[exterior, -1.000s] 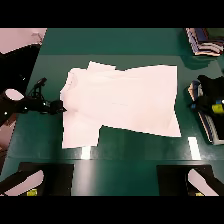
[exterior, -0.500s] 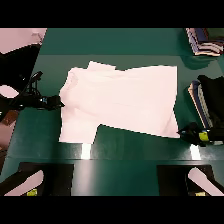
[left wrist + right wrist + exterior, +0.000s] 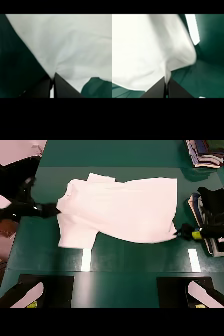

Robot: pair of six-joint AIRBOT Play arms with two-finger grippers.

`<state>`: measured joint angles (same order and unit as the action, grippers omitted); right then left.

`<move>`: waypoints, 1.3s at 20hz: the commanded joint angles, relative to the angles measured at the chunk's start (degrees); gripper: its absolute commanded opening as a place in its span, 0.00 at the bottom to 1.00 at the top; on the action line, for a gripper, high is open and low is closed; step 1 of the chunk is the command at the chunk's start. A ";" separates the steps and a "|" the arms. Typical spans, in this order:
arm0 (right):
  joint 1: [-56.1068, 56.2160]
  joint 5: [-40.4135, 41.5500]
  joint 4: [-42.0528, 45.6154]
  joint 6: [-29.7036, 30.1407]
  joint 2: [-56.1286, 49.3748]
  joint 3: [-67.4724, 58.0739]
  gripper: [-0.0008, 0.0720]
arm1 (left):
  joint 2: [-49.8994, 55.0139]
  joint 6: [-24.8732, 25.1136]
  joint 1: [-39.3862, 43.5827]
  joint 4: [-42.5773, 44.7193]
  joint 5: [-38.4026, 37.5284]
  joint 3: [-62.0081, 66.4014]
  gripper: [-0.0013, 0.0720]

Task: Fold the shirts.

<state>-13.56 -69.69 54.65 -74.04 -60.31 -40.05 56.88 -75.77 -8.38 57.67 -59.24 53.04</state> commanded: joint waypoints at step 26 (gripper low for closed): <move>8.26 -16.52 19.63 -4.68 -8.55 -60.48 0.03 | 2.36 -8.39 4.15 3.87 -15.80 36.39 0.06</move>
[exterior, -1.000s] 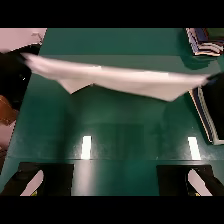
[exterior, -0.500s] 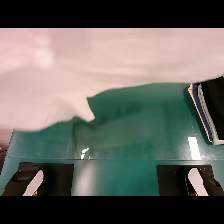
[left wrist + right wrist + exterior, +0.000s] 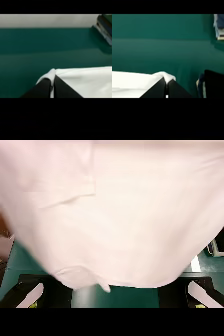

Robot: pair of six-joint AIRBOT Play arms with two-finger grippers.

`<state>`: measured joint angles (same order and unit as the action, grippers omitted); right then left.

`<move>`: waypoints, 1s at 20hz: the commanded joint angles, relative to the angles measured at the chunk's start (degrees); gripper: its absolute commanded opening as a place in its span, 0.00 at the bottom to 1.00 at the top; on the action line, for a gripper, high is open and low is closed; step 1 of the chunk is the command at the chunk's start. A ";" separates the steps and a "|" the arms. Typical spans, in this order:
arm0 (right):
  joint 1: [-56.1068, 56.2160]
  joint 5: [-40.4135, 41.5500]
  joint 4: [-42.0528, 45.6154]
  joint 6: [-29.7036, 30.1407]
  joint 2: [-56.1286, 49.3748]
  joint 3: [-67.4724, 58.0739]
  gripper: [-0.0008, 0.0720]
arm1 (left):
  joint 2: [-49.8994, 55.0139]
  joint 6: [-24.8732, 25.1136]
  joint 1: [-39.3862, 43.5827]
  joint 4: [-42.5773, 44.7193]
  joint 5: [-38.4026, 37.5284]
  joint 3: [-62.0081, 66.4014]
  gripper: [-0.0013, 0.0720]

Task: Fold the shirts.

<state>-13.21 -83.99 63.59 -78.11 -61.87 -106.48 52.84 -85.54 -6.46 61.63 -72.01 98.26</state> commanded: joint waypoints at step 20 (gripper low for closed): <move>13.20 2.89 14.67 -2.89 -35.63 0.24 0.03 | 35.91 6.73 2.62 7.80 0.94 -7.06 0.06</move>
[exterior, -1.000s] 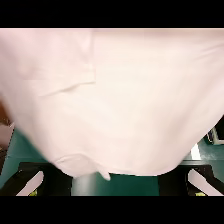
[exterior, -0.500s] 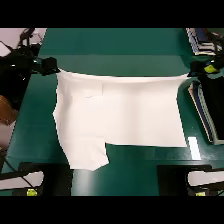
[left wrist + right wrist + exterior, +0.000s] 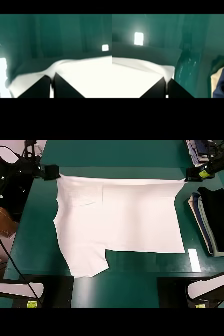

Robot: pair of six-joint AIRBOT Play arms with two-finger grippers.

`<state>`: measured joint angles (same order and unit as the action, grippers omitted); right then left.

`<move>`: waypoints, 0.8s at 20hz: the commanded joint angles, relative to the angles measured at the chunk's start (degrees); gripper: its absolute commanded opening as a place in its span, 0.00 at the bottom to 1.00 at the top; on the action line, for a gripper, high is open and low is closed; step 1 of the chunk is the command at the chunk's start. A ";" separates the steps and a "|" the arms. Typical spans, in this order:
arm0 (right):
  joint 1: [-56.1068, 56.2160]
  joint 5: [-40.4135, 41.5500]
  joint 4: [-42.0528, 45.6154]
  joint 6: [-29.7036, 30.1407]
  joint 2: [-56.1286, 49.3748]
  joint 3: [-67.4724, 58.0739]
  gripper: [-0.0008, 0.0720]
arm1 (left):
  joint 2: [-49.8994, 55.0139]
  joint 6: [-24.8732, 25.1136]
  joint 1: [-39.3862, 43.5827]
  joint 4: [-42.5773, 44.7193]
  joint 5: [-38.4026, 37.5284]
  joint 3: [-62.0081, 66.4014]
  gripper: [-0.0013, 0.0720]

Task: Fold the shirts.

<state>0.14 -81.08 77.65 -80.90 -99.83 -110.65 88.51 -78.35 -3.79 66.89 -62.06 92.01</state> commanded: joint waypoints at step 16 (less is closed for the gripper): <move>-2.21 3.37 -1.20 0.72 21.22 38.18 0.50 | -9.22 -2.71 -0.09 7.13 -13.27 -22.40 0.67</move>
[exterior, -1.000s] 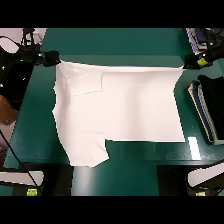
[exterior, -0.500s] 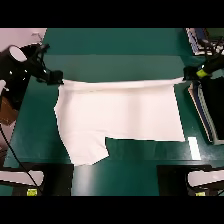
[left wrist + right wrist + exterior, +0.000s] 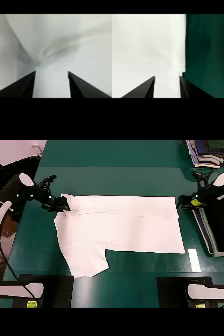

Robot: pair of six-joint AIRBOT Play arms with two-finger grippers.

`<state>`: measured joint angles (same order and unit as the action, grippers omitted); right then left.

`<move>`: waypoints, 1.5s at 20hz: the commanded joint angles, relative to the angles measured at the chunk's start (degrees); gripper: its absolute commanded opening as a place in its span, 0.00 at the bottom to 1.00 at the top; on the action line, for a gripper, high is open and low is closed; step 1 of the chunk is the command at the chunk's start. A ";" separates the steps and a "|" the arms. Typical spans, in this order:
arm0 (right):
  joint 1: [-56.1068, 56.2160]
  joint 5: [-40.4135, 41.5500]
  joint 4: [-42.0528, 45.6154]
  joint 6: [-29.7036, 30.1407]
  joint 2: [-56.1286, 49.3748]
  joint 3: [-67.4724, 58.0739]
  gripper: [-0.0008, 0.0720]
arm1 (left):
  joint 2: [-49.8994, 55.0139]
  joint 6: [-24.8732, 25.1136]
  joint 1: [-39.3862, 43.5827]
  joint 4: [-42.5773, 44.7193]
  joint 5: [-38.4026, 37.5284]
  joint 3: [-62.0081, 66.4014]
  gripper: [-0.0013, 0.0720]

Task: Fold the shirts.

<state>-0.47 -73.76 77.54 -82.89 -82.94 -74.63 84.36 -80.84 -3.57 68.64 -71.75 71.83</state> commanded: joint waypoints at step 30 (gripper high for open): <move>-13.09 -9.20 -9.77 7.56 23.43 21.31 0.50 | -36.70 -2.67 -0.50 -11.13 0.11 -48.83 0.06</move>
<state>-11.11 -78.87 65.60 -75.22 -59.53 -54.87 47.72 -85.25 -4.08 57.67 -69.87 21.65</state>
